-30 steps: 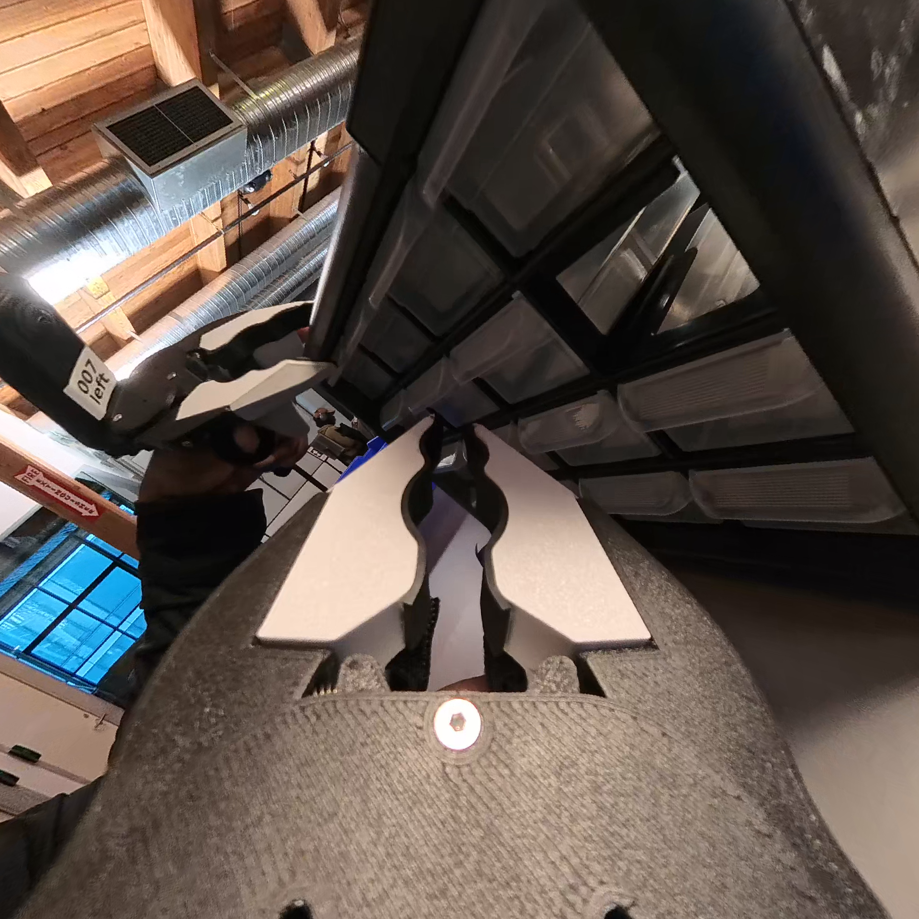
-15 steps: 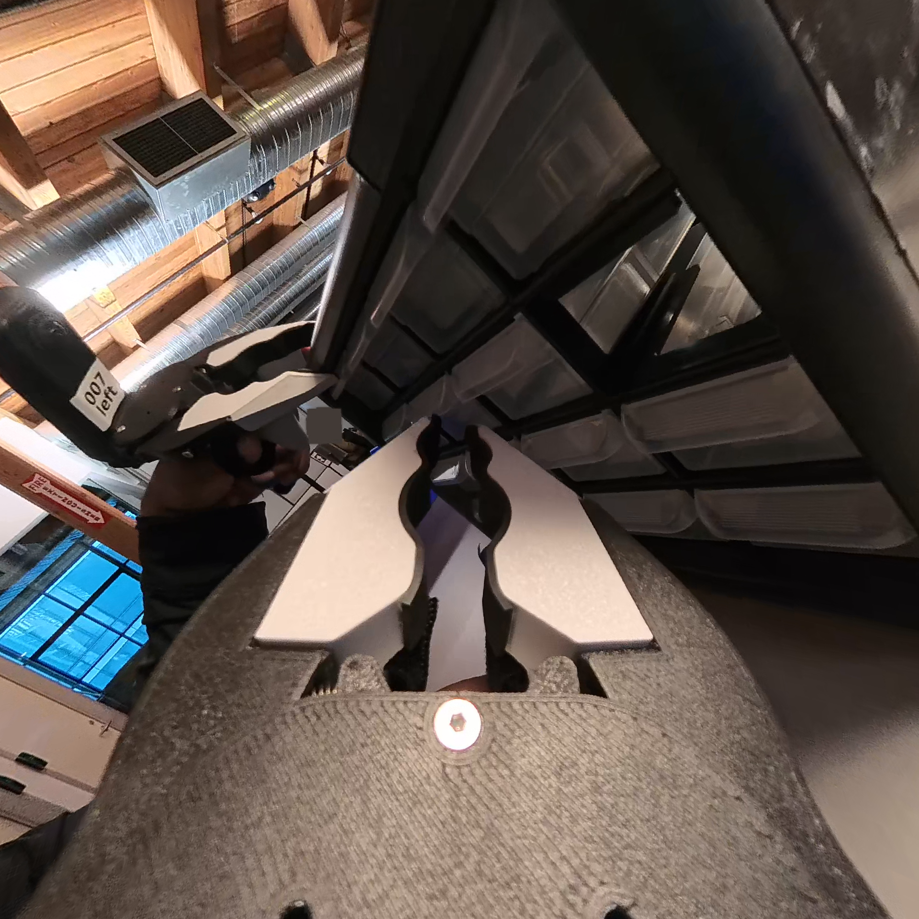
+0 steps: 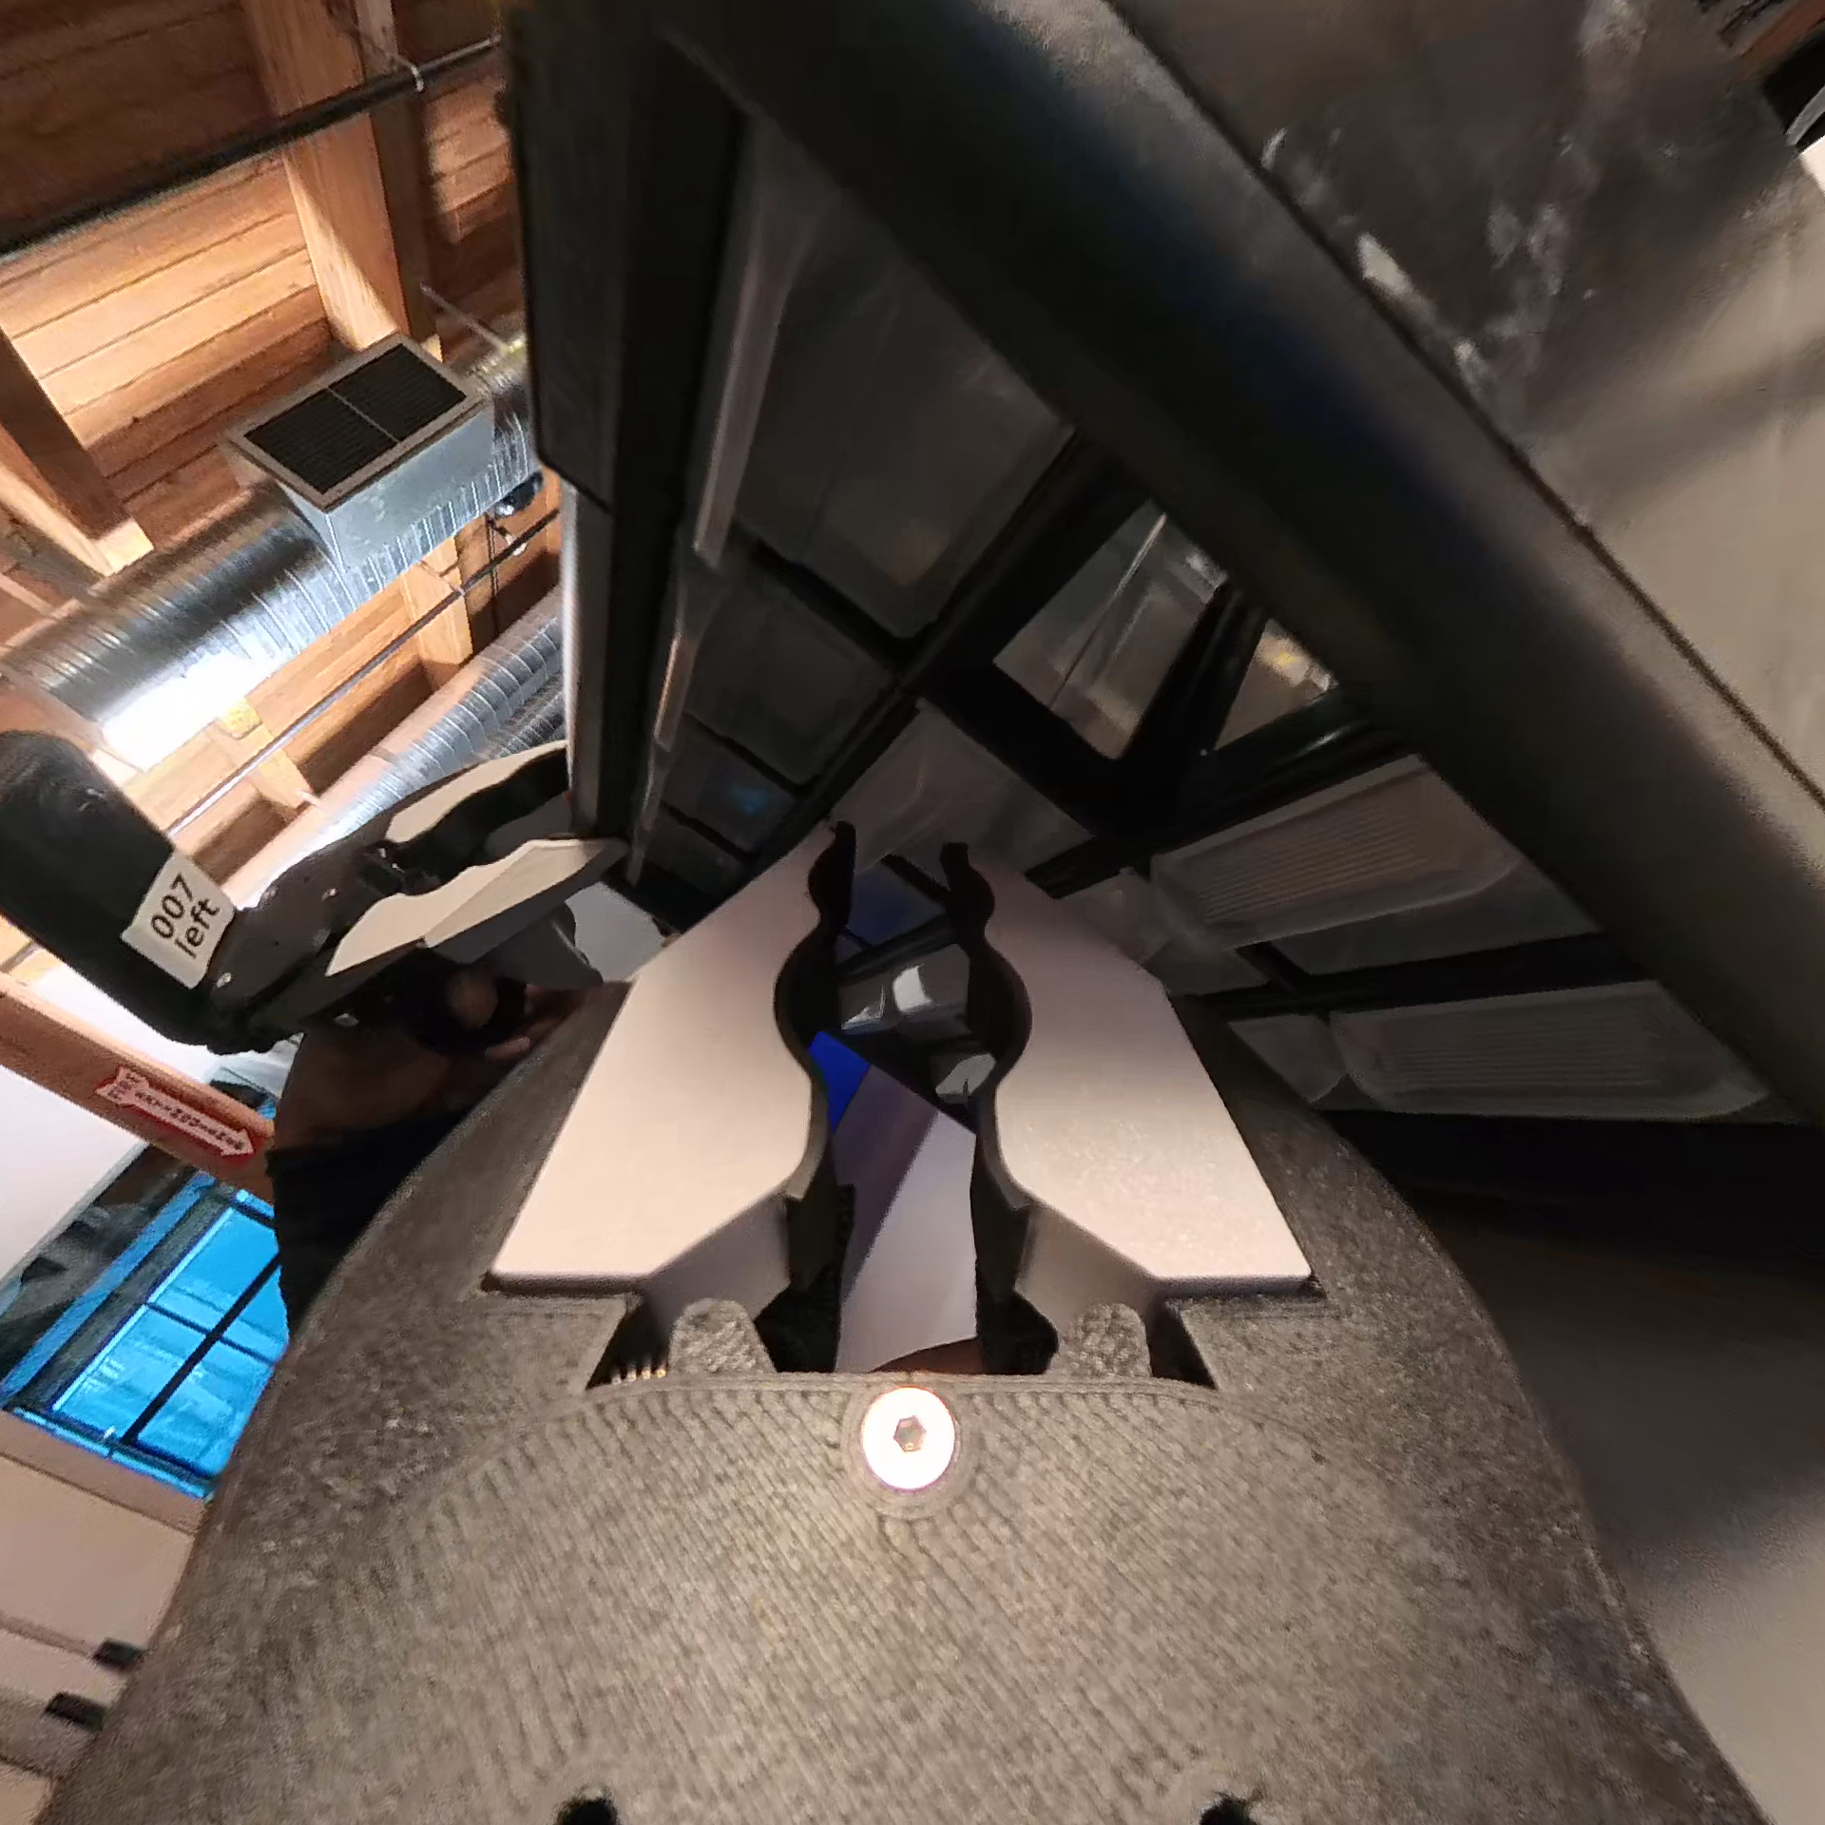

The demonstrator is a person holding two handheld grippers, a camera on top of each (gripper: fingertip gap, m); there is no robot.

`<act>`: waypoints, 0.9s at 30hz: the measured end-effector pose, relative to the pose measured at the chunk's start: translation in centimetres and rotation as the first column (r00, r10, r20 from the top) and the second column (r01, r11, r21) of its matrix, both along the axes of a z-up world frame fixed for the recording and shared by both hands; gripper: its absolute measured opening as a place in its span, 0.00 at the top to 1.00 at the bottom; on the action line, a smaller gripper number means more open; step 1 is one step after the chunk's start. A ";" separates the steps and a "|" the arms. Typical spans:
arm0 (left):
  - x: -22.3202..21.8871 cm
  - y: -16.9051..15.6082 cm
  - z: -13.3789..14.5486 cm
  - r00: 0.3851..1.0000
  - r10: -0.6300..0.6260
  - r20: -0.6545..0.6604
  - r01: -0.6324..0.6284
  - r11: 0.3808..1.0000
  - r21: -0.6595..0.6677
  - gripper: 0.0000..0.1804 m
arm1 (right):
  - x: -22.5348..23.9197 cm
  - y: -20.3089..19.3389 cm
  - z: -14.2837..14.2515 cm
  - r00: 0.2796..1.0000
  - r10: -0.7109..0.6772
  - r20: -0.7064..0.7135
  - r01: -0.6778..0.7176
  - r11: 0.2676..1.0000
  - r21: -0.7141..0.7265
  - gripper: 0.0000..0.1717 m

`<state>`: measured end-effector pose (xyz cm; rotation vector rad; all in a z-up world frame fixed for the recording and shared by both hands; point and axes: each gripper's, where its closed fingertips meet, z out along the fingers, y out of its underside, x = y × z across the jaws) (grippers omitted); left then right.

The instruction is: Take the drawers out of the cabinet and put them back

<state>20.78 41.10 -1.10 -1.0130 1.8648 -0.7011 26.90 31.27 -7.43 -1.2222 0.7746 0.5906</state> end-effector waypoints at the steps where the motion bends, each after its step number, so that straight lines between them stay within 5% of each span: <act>1: 0.0 0.0 0.0 1.000 0.000 0.000 0.000 1.000 0.000 0.72 | 0.2 0.0 0.0 1.000 -0.008 -0.007 0.008 1.000 0.007 0.88; 8: 0.0 0.0 0.0 1.000 0.002 -0.001 -0.002 1.000 0.004 0.72 | -0.9 -0.5 0.6 1.000 0.015 -0.008 -0.014 0.996 0.084 0.94; 18: 0.0 0.0 0.0 1.000 0.001 -0.001 -0.001 1.000 0.006 0.72 | -8.5 -6.0 1.0 0.994 0.098 -0.049 -0.086 0.975 0.206 0.97; 27: 0.0 0.0 0.0 1.000 0.006 -0.002 -0.006 1.000 0.012 0.72 | -10.5 -8.4 4.9 0.996 0.086 -0.036 -0.072 0.958 0.278 0.99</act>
